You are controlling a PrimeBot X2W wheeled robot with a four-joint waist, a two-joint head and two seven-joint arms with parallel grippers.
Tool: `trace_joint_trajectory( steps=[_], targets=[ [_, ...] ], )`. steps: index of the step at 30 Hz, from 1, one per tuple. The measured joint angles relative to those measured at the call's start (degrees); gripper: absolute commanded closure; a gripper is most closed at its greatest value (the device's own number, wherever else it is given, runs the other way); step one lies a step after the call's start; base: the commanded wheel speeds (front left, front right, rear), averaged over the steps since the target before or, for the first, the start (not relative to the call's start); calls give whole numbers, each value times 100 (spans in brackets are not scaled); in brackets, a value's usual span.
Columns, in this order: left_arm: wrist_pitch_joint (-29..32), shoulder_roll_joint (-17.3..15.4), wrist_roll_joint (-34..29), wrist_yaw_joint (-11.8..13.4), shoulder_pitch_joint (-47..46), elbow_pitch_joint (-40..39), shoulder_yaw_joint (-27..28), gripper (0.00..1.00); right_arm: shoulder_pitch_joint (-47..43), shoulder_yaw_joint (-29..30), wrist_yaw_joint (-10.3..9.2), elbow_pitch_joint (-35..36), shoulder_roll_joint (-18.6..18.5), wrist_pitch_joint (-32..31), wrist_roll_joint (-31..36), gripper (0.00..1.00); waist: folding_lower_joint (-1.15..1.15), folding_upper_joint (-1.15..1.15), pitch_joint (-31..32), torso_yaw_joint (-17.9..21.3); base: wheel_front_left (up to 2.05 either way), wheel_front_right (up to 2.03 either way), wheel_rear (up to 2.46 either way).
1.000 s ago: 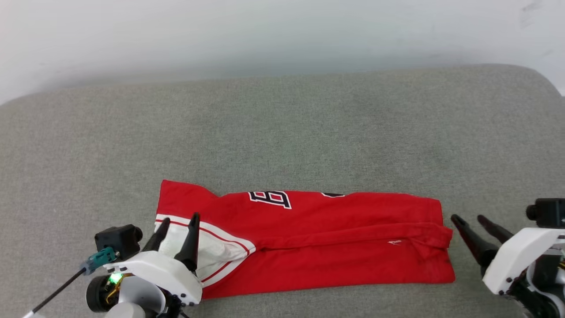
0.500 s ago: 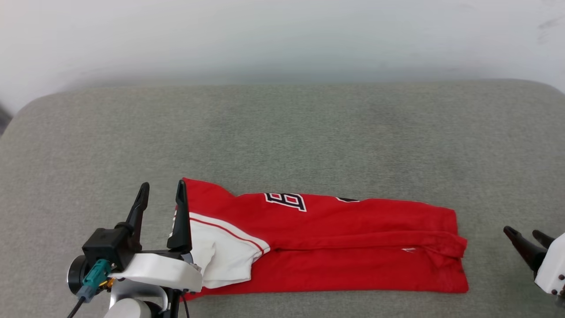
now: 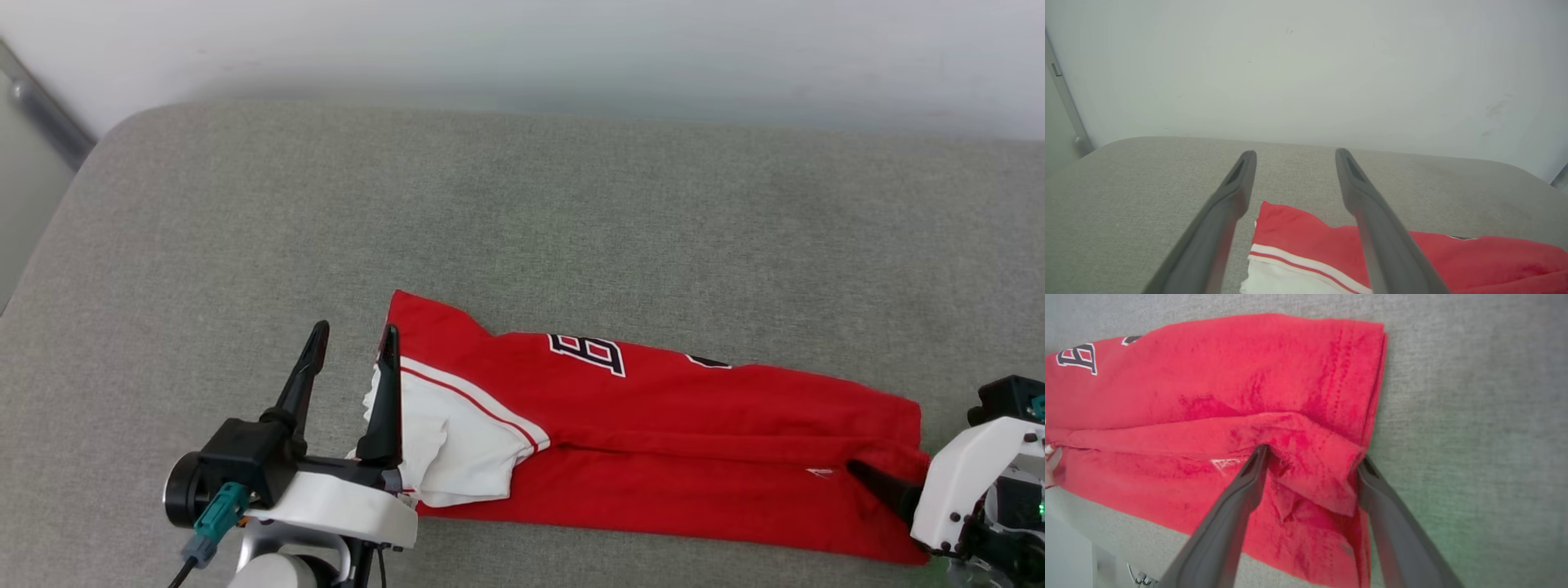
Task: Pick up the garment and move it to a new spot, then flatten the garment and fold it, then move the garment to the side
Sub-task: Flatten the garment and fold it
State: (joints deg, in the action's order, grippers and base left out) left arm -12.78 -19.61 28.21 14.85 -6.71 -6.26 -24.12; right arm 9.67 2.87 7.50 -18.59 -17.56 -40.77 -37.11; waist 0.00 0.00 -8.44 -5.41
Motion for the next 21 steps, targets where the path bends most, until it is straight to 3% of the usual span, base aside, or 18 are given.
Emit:
trace_joint_trajectory(
  steps=[2, 3, 4, 14, 21],
  targets=[
    [0, 24, 1, -9, -40, 1, -35, 0, 77, -56, 1, -140, -3, -135, -49, 0, 0, 0, -52, -44, 0, 0, 0],
    [0, 37, 1, -19, -47, 2, -51, 0, 110, -77, 0, -203, -21, -193, -80, 31, 0, 0, -74, -61, 0, 0, 0],
    [-3, 52, 11, -23, -69, 23, -75, 0, 222, -147, 0, -335, -70, -308, -157, 100, 0, 0, -111, -90, 0, 0, 0],
    [3, 12, 20, 7, -44, 111, -75, 0, 365, -555, 0, -281, -253, -246, -196, 100, 0, 0, 117, 26, 0, 0, 0],
    [27, -37, 41, 88, 74, 66, -40, 0, 375, -342, 2, -77, -485, -264, -146, 100, 0, 0, 284, 318, 0, 0, 0]
  ],
)
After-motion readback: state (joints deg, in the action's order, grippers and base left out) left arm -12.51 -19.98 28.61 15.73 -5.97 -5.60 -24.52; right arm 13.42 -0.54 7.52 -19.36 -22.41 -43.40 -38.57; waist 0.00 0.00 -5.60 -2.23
